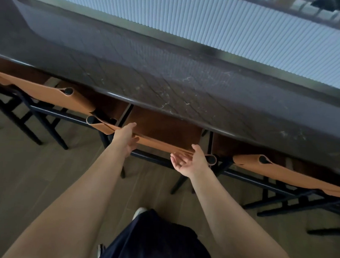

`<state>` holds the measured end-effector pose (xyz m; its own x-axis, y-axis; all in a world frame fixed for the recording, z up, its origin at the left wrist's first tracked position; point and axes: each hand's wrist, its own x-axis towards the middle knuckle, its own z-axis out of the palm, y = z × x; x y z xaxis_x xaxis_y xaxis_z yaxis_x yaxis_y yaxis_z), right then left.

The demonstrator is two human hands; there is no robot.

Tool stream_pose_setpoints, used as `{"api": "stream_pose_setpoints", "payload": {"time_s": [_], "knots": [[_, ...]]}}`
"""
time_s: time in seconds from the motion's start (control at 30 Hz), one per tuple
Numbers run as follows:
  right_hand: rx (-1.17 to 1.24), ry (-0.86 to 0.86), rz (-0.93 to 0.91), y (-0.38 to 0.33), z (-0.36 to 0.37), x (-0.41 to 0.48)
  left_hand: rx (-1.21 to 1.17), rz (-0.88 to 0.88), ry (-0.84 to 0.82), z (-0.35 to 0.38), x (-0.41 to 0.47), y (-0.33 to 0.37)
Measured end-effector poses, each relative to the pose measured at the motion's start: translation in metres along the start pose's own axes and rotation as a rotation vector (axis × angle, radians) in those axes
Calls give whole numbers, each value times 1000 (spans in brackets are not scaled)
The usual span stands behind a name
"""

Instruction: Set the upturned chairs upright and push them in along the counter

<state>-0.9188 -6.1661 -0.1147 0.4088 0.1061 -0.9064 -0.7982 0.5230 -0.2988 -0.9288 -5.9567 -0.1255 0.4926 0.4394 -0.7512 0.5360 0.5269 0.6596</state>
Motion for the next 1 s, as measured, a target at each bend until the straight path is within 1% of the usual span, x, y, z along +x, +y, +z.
{"api": "stream_pose_setpoints", "payload": {"time_s": [0.13, 0.2, 0.3, 0.4, 0.47, 0.77, 1.0], "knots": [[54, 127, -71, -4, 17, 12, 6, -29, -24, -8, 25, 9], [133, 187, -107, -4, 23, 16, 8, -35, -34, -10, 35, 12], [238, 218, -188, -3, 24, 21, 23, -52, -60, -13, 44, 11], [239, 260, -248, 2, 22, 19, 67, -44, -39, -15, 49, 7], [241, 295, -259, 5, 22, 17, 51, -44, -33, -15, 50, 7], [240, 346, -310, 5, 14, 16, -18, -57, -1, -2, 39, -1], [233, 340, -306, 6, 12, 11, -2, -40, -36, -3, 40, 0]]}}
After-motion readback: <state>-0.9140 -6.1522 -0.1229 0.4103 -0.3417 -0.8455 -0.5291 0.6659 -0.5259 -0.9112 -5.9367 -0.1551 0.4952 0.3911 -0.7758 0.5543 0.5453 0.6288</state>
